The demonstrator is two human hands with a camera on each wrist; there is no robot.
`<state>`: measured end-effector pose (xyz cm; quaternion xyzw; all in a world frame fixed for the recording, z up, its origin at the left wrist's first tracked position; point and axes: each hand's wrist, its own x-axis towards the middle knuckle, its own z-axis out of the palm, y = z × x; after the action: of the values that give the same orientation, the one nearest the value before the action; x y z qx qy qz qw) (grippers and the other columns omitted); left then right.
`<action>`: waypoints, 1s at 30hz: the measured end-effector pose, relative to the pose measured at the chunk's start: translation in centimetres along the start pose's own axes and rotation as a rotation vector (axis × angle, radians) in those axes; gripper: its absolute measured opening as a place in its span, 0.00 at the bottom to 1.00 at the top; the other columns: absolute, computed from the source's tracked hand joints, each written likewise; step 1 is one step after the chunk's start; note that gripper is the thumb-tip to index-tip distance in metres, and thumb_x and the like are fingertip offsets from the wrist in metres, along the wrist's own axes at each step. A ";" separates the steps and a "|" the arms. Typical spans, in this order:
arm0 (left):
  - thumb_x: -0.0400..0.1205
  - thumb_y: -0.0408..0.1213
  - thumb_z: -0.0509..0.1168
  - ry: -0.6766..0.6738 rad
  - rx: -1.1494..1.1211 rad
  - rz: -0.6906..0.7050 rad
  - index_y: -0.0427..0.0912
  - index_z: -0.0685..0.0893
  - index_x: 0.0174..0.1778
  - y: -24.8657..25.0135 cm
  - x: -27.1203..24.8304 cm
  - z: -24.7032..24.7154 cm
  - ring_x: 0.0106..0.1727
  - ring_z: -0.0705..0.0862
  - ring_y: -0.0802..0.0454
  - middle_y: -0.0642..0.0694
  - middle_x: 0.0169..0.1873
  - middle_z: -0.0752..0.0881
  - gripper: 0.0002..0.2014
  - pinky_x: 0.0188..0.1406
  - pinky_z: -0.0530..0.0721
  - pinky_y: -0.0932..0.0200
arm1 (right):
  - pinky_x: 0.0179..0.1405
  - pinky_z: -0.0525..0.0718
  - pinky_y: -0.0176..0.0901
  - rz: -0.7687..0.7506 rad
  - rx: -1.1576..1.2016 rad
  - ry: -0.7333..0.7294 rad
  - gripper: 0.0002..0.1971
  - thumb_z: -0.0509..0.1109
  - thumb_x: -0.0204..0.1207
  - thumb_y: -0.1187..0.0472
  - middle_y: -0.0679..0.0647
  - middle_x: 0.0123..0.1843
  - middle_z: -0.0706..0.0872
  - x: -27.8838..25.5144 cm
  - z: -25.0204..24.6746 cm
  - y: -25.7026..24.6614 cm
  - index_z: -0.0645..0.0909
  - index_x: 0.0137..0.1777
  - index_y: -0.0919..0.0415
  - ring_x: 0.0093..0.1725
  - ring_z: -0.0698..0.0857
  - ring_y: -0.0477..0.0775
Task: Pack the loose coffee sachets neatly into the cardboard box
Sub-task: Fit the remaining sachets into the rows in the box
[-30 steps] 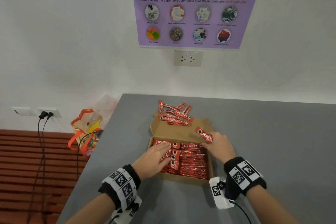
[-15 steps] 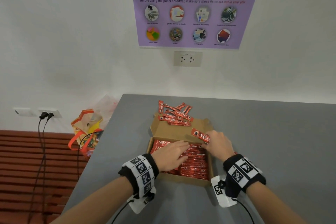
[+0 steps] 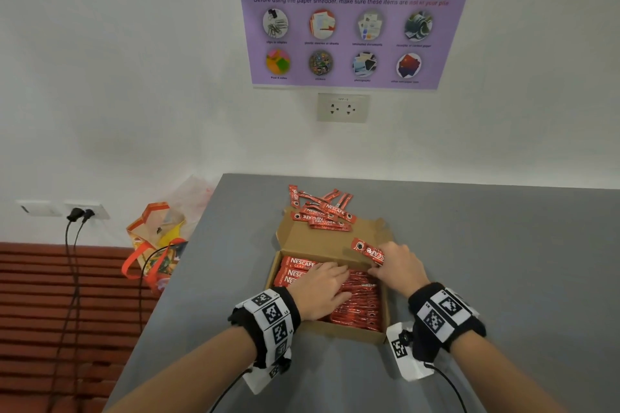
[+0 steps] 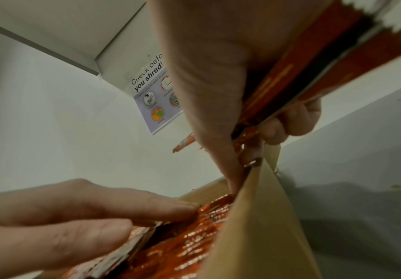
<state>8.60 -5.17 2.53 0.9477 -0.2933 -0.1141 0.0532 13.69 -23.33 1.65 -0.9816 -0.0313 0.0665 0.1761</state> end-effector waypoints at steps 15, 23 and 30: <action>0.82 0.28 0.53 0.300 -0.041 -0.574 0.36 0.47 0.82 -3.1 -1.3 -1.4 0.82 0.51 0.38 0.34 0.81 0.49 0.32 0.80 0.51 0.42 | 0.43 0.84 0.45 0.034 0.153 0.036 0.06 0.74 0.73 0.56 0.49 0.38 0.82 -0.5 -0.8 1.0 0.78 0.41 0.52 0.41 0.84 0.52; 0.83 0.27 0.58 0.242 -0.422 -0.650 0.35 0.40 0.81 -7.0 -1.0 1.2 0.51 0.85 0.42 0.34 0.55 0.83 0.37 0.52 0.86 0.48 | 0.45 0.86 0.49 0.048 0.103 0.003 0.09 0.73 0.73 0.57 0.53 0.45 0.86 0.2 -0.1 0.9 0.80 0.50 0.58 0.43 0.86 0.54; 0.84 0.29 0.58 0.237 -0.435 -0.643 0.35 0.40 0.81 -6.0 -2.0 0.8 0.55 0.84 0.43 0.35 0.59 0.80 0.37 0.54 0.84 0.50 | 0.44 0.86 0.48 0.043 0.092 -0.029 0.06 0.72 0.74 0.58 0.53 0.43 0.85 0.1 -1.1 0.6 0.80 0.48 0.57 0.42 0.86 0.54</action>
<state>10.09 0.88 1.06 0.9644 0.0569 -0.0743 0.2473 13.92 -24.22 2.43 -0.9719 -0.0099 0.0860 0.2191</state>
